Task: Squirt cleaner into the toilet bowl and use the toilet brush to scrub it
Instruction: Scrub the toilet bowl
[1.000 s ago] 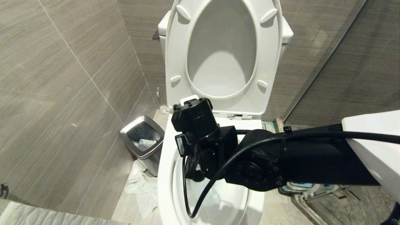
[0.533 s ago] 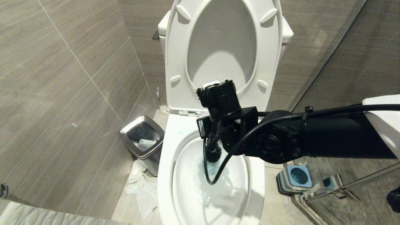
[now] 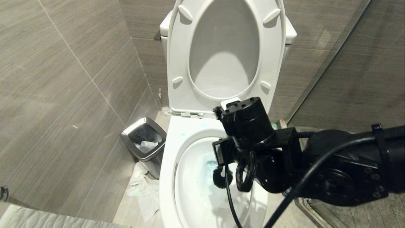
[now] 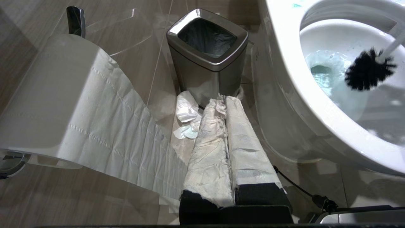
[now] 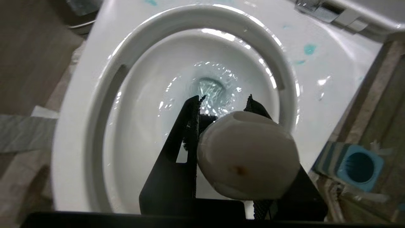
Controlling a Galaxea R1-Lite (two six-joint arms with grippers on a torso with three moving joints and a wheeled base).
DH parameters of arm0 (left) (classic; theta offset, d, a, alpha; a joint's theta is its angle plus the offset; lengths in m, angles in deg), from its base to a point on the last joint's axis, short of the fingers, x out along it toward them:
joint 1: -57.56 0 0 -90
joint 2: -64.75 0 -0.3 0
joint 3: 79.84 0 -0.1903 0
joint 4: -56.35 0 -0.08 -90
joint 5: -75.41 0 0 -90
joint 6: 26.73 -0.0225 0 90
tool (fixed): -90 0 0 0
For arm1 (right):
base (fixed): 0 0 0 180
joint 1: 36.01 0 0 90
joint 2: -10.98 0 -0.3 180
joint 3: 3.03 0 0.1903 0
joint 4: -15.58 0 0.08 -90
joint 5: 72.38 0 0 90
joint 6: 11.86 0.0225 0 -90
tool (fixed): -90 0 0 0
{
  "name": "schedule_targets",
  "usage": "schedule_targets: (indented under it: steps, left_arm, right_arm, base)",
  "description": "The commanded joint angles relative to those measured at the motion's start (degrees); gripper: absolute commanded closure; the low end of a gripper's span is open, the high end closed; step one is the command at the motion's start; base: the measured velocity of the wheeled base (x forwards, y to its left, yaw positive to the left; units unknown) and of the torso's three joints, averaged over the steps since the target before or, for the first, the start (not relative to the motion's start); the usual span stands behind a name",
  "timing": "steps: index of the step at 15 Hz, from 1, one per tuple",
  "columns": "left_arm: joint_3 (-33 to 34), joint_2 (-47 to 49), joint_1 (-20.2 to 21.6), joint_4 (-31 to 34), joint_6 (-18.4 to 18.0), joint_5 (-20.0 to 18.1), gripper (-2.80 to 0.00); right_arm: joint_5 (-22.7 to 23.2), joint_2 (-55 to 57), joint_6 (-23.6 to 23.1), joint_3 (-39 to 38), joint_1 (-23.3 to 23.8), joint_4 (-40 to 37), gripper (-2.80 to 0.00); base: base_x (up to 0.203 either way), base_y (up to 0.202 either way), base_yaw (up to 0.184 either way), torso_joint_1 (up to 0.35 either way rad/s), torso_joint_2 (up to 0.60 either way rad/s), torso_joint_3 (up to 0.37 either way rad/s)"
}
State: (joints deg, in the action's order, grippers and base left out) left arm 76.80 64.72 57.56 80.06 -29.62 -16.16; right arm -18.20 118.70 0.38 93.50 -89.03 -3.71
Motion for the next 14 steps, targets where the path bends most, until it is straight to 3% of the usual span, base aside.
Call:
schedule_targets:
  steps: [1, 5, 9, 14]
  left_arm:
    - [0.1, 0.0, 0.0, 0.0, 0.0, 0.0, 0.0]
    - [0.1, 0.0, 0.0, 0.0, 0.0, 0.0, 0.0]
    - [0.1, 0.0, 0.0, 0.0, 0.0, 0.0, 0.0]
    - [0.1, 0.0, 0.0, 0.0, 0.0, 0.0, 0.0]
  right_arm:
    - [-0.3, -2.3, 2.0, -2.1, -2.9, 0.0, 0.0]
    - [-0.3, -0.8, 5.1, -1.7, -8.1, 0.2, 0.0]
    - [-0.7, 6.2, 5.3, 6.5, -8.5, 0.2, 0.0]
    - [-2.2, 15.0, -0.4, 20.6, -4.9, -0.3, 0.0]
  base:
    - [0.0, 0.0, 0.0, 0.0, 0.0, 0.0]
    - [0.0, 0.0, 0.0, 0.0, 0.0, 0.0]
    - [0.0, 0.0, 0.0, 0.0, 0.0, 0.0]
    - [0.0, 0.0, 0.0, 0.0, 0.0, 0.0]
